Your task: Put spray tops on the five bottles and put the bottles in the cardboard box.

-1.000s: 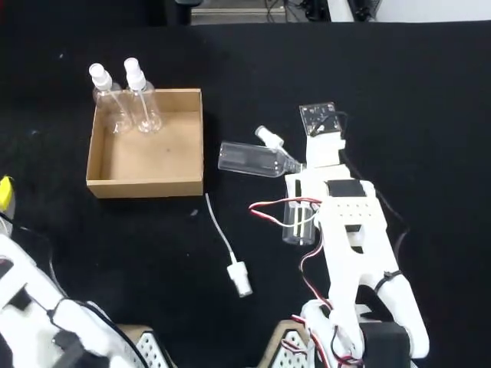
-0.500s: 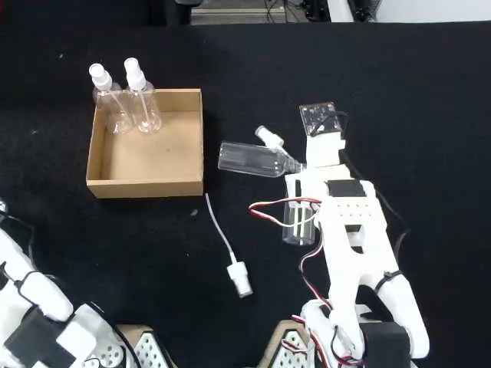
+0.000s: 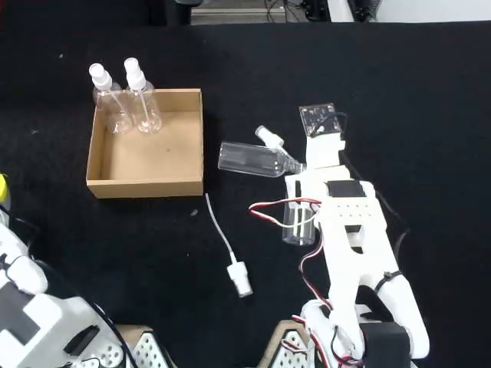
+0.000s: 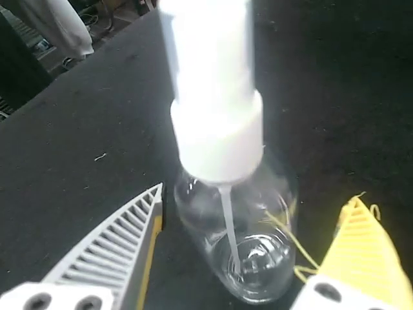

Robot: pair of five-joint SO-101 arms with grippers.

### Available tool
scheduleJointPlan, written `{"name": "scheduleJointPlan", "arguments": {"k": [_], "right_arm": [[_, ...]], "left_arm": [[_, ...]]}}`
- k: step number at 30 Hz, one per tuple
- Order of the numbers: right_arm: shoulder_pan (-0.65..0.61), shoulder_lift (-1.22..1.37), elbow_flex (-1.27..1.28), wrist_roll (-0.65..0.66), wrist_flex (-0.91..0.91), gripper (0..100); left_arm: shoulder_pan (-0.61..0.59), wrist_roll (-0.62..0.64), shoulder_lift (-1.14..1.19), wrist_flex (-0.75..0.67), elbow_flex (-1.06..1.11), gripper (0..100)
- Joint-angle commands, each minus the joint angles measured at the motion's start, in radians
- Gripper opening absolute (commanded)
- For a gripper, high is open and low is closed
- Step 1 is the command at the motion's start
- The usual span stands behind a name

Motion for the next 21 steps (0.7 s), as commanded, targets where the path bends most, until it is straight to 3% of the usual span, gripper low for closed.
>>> {"name": "scheduleJointPlan", "arguments": {"k": [1, 21], "right_arm": [[-0.002, -0.061, -0.005, 0.000, -0.025, 27.2], [-0.002, -0.061, 0.015, 0.000, -0.074, 27.2]], "left_arm": [[0.012, 0.012, 0.023, -0.029, -0.093, 40], [0.054, 0.028, 0.112, -0.029, -0.165, 39]]}}
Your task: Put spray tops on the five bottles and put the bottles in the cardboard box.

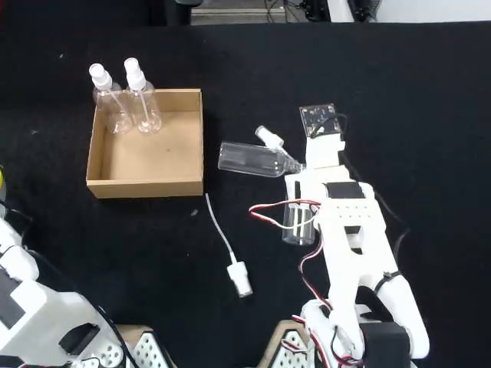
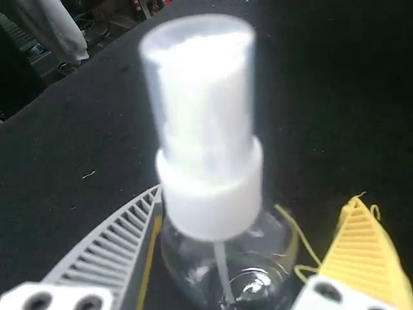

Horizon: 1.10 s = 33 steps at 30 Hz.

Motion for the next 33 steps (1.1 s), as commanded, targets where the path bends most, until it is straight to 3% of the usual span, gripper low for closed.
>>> {"name": "scheduleJointPlan", "arguments": {"k": [1, 5, 10, 18, 25, 28, 33], "right_arm": [[-0.002, -0.061, -0.005, 0.000, -0.026, 27.2], [-0.002, -0.061, -0.005, 0.000, -0.026, 27.2], [-0.002, -0.061, -0.005, 0.000, -0.026, 27.2], [-0.002, -0.061, -0.005, 0.000, -0.026, 27.2], [0.005, -0.061, -0.008, -0.003, -0.026, 27.2], [0.006, -0.061, -0.010, -0.008, -0.028, 27.2], [0.006, -0.061, -0.010, -0.008, -0.028, 27.2]], "left_arm": [[0.041, 0.005, -0.002, -0.023, -0.039, 38], [0.045, 0.005, 0.005, -0.018, -0.039, 26], [0.048, 0.005, 0.000, -0.023, 0.002, 2], [0.054, 0.012, -0.063, -0.017, 0.028, 3], [0.076, 0.109, -0.466, -0.006, 0.214, 3], [0.133, 0.152, -0.700, 0.130, 0.271, 3], [0.278, 0.253, -1.068, 0.528, 0.231, 3]]}}
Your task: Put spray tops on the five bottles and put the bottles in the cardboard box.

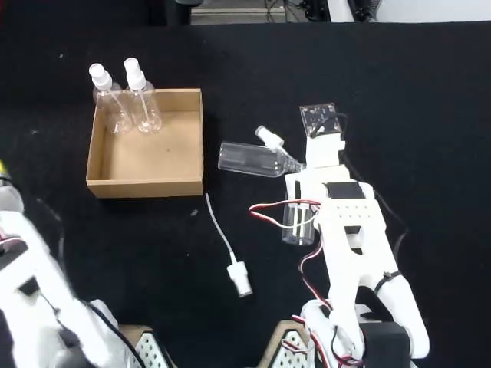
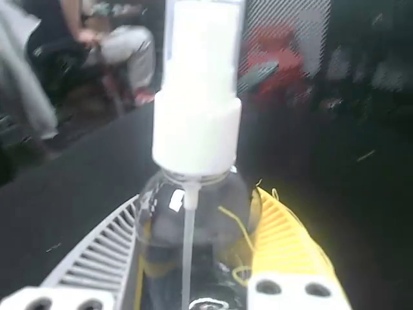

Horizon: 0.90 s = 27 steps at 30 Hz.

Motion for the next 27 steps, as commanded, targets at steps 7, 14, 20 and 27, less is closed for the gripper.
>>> {"name": "scheduleJointPlan", "arguments": {"k": [7, 14, 20, 27], "right_arm": [[0.061, -0.061, -0.007, -0.008, -0.052, 27.2], [0.075, -0.061, -0.008, -0.008, -0.054, 27.2], [0.081, -0.061, -0.004, -0.008, -0.072, 27.2], [0.083, -0.061, 0.018, -0.008, -0.115, 27.2]], "left_arm": [[0.513, 0.005, -0.563, 0.316, 0.016, 3], [0.737, 0.006, -0.437, 0.212, 0.007, 3], [0.809, 0.078, -0.199, 0.048, -0.053, 3], [0.862, 0.081, 0.126, -0.287, -0.061, 3]]}}
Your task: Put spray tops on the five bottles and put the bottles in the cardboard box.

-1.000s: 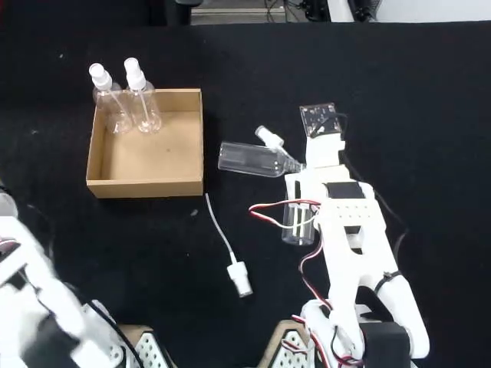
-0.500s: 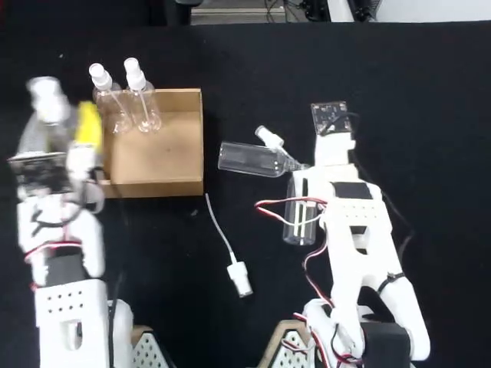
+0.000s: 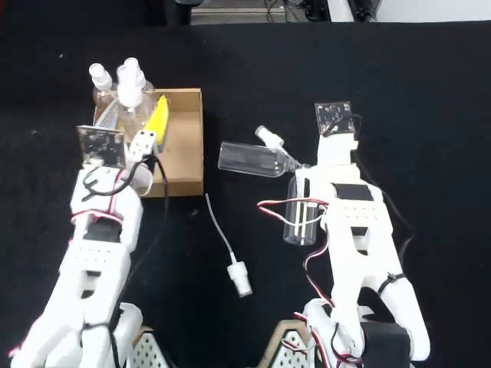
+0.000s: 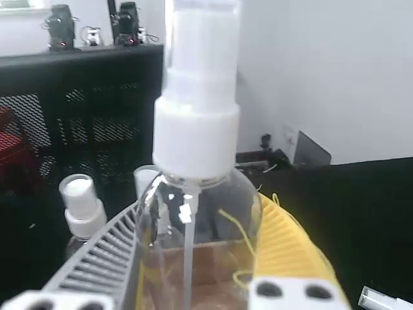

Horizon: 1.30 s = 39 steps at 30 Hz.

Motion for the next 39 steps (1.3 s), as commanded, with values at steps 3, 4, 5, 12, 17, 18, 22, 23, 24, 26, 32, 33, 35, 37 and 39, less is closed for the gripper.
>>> {"name": "scheduleJointPlan", "arguments": {"k": [3, 4, 5, 12, 17, 18, 22, 23, 24, 26, 32, 33, 35, 37, 39], "right_arm": [[0.017, -0.061, -0.001, -0.008, -0.029, 27.2], [0.017, -0.061, 0.001, -0.008, -0.029, 27.2], [0.017, -0.061, 0.001, -0.008, -0.029, 27.2], [0.017, -0.061, 0.001, -0.003, -0.029, 27.2], [0.017, -0.061, 0.001, -0.002, -0.029, 27.2], [0.017, -0.061, -0.001, -0.002, -0.029, 27.2], [0.017, -0.061, -0.001, -0.002, -0.029, 27.2], [0.017, -0.061, -0.001, -0.002, -0.029, 27.2], [0.017, -0.061, -0.001, -0.002, -0.029, 27.2], [0.017, -0.061, -0.001, -0.002, -0.029, 27.2], [0.017, -0.061, -0.001, -0.002, -0.029, 27.2], [0.017, -0.061, -0.001, 0.000, -0.029, 27.2], [0.017, -0.061, -0.001, 0.000, -0.029, 27.2], [0.017, -0.061, -0.002, 0.000, -0.029, 27.2], [0.017, -0.061, -0.002, 0.000, -0.029, 27.2]], "left_arm": [[0.074, 0.012, 0.265, -0.336, -0.073, 3], [0.090, 0.011, 0.302, -0.384, -0.073, 3], [0.104, 0.006, 0.333, -0.427, -0.073, 3], [0.113, 0.011, 0.494, -0.605, -0.065, 3], [0.113, 0.012, 0.601, -0.623, -0.076, 3], [0.113, 0.012, 0.623, -0.623, -0.088, 3], [0.107, 0.008, 0.724, -0.617, -0.179, 3], [0.102, 0.012, 0.756, -0.620, -0.211, 3], [0.099, 0.012, 0.784, -0.621, -0.242, 3], [0.093, 0.012, 0.835, -0.623, -0.295, 3], [0.090, 0.008, 0.950, -0.623, -0.404, 3], [0.088, 0.011, 0.964, -0.623, -0.421, 3], [0.073, 0.012, 0.996, -0.623, -0.456, 3], [0.061, 0.012, 1.031, -0.623, -0.495, 3], [0.044, 0.012, 1.066, -0.623, -0.519, 3]]}}
